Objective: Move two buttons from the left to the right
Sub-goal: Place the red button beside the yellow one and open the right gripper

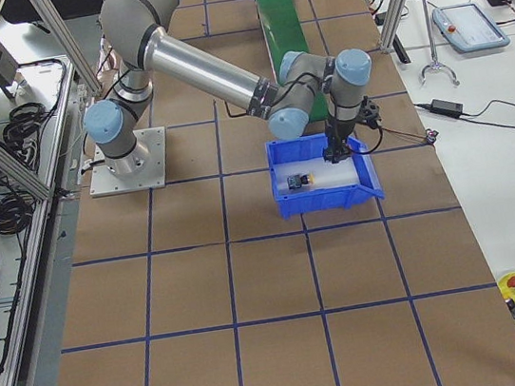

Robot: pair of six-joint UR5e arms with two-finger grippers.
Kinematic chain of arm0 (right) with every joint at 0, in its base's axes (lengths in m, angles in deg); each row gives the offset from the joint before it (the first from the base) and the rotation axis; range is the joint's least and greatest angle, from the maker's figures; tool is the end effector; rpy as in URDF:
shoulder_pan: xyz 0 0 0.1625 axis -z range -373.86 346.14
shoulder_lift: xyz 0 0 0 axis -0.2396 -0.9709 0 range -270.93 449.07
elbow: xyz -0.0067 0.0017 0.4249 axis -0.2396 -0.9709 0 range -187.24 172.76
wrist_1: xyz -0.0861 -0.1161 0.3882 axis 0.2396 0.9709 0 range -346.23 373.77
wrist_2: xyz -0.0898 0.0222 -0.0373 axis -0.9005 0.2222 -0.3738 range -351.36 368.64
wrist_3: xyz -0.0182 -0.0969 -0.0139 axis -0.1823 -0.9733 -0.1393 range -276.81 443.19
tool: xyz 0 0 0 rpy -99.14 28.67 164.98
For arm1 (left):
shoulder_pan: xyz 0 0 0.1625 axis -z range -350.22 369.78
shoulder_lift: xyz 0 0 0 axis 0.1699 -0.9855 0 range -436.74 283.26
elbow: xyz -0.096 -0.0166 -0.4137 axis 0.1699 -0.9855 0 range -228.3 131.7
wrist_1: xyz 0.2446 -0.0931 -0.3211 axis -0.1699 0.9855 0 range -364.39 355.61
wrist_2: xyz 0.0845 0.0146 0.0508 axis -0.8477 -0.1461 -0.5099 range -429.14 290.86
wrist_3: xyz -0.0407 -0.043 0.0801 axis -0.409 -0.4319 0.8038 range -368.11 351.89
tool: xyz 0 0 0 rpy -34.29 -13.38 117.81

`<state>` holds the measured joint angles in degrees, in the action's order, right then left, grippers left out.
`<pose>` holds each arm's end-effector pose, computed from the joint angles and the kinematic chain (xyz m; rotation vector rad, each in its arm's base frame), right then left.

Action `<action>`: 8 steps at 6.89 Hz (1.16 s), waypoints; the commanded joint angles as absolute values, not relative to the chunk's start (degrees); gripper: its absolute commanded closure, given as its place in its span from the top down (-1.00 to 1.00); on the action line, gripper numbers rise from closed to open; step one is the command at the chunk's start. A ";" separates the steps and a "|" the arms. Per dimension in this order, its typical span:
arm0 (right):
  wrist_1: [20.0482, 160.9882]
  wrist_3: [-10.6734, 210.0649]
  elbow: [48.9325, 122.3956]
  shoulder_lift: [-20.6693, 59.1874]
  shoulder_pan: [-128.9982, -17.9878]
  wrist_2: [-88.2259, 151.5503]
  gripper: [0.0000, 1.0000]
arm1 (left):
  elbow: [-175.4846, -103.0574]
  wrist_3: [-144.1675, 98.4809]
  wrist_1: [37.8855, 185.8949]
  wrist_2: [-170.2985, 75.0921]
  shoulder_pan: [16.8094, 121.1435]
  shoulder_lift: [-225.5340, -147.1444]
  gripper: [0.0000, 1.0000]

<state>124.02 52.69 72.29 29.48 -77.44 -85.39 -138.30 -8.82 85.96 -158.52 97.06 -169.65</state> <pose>-0.1913 -0.6688 0.2964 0.1095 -3.0750 -0.0447 -0.1102 -0.5130 0.4620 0.0941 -3.1272 -0.0886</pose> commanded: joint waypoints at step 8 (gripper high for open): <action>127.33 53.05 73.62 35.10 -77.14 -84.53 0.76 | -138.21 -8.82 85.96 -158.52 97.06 -169.65 1.00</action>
<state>127.42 53.33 73.71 35.13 -77.13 -85.27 -138.25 -8.81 85.96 -158.52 97.06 -169.68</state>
